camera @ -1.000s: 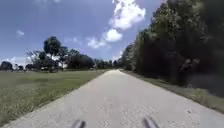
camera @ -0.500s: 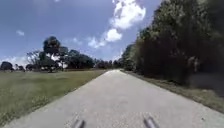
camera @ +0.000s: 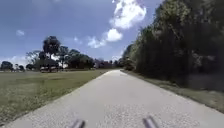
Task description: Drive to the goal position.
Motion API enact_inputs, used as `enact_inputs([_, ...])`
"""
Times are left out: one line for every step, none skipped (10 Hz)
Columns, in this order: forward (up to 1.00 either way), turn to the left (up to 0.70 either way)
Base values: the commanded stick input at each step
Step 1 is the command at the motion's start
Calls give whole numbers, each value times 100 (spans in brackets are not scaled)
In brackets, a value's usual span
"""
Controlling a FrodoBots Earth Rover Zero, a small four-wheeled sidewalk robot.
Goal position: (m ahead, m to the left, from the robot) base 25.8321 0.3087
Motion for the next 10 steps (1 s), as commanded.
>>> enact_inputs([50, 0])
enact_inputs([50, 0])
enact_inputs([50, 0])
enact_inputs([50, 0])
enact_inputs([50, 0])
enact_inputs([50, 0])
enact_inputs([50, 0])
enact_inputs([50, 0])
enact_inputs([50, 0])
enact_inputs([50, 0])
